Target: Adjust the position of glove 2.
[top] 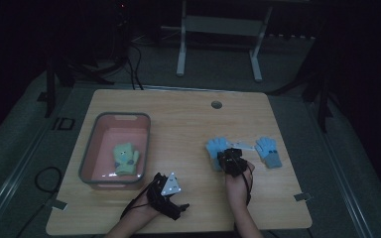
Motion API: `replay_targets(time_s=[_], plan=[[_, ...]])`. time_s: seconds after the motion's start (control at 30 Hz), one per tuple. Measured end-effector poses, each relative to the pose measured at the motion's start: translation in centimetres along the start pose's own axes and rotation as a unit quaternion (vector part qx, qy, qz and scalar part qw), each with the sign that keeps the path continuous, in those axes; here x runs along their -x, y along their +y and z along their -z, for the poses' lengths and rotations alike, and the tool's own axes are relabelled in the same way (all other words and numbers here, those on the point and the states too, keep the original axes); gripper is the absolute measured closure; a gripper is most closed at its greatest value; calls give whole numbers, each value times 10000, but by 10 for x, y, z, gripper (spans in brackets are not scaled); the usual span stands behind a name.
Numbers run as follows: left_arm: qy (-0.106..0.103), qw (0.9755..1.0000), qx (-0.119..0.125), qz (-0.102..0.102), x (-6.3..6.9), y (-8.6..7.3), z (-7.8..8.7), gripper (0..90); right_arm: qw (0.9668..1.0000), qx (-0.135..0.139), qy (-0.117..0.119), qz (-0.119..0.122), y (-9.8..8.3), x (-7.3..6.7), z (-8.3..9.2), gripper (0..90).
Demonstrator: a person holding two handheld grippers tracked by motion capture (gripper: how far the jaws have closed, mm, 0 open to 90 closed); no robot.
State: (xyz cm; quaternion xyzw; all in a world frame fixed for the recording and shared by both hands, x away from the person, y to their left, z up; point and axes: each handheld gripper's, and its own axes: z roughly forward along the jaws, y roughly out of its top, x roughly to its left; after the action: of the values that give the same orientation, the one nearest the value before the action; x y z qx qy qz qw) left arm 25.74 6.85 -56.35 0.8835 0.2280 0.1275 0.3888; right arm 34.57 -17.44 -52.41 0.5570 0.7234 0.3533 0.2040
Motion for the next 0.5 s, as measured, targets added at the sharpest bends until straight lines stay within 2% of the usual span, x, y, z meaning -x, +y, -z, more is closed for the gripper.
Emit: replay_targets(time_s=[0.07,0.17,0.3,0.4,0.5], plan=[[4,10000,1,-11,0,0,0,20,10000,9,13,-64,-4,-3,-2,877],[-5,10000,7,-13,0,0,0,20,10000,14,-66,-36,-8,-6,-5,876],[-10,10000,-2,-16,0,0,0,20,9999,-97,-79,-26,-13,-9,-13,861],[-24,10000,-5,-37,1,0,0,20,9998,-206,-63,-32,-19,-10,-21,799],[-22,10000,-17,-61,1,0,-1,20,9998,-204,-23,-35,-20,-11,-22,743]])
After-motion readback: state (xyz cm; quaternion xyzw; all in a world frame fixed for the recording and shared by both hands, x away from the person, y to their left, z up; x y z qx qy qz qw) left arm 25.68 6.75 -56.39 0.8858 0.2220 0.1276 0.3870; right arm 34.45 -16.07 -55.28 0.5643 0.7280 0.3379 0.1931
